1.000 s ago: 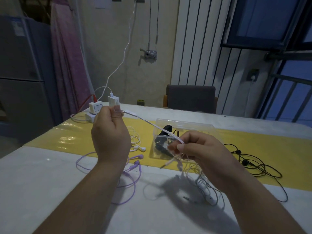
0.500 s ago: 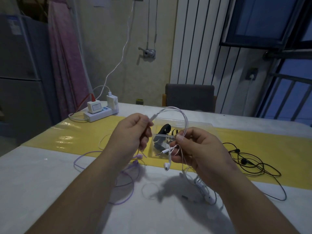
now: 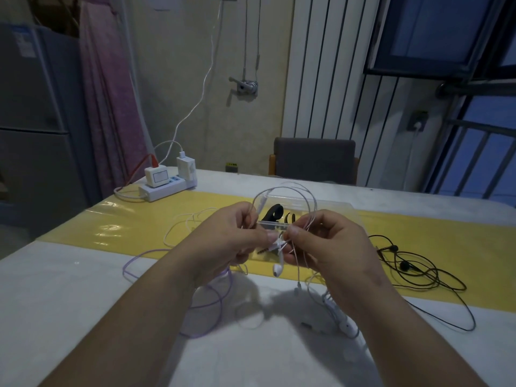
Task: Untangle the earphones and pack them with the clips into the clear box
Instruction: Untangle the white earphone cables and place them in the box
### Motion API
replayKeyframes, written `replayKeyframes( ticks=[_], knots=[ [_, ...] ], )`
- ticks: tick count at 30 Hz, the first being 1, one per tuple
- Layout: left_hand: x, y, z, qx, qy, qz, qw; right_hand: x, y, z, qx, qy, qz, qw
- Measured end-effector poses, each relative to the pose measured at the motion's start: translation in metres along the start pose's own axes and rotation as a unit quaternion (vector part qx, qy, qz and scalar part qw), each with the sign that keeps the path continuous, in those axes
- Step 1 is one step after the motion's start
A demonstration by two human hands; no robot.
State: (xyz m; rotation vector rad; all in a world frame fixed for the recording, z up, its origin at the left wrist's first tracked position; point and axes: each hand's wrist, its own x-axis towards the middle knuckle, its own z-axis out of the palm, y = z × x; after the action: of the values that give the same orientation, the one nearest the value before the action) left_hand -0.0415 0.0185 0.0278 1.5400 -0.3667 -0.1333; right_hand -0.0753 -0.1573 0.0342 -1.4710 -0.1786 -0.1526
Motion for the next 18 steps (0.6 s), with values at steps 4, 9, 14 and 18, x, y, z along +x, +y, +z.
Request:
replayKeyframes(
  ticks=[4, 9, 14, 18],
  knots=[
    [0.002, -0.001, 0.000, 0.027, 0.010, 0.009, 1.000, 0.000, 0.003, 0.001, -0.040, 0.001, -0.018, 0.999],
    [0.003, -0.003, 0.000, 0.069, 0.013, 0.015, 0.997, 0.002, 0.007, 0.003, -0.069, 0.000, -0.031, 0.997],
    [0.004, -0.004, 0.000, 0.105, 0.015, 0.001, 0.994, 0.003, 0.011, 0.004, -0.079, 0.014, -0.027, 0.996],
    [0.004, -0.003, -0.001, 0.142, 0.047, -0.015, 0.989, 0.004, 0.013, 0.003, -0.074, 0.018, -0.020, 0.997]
  ],
)
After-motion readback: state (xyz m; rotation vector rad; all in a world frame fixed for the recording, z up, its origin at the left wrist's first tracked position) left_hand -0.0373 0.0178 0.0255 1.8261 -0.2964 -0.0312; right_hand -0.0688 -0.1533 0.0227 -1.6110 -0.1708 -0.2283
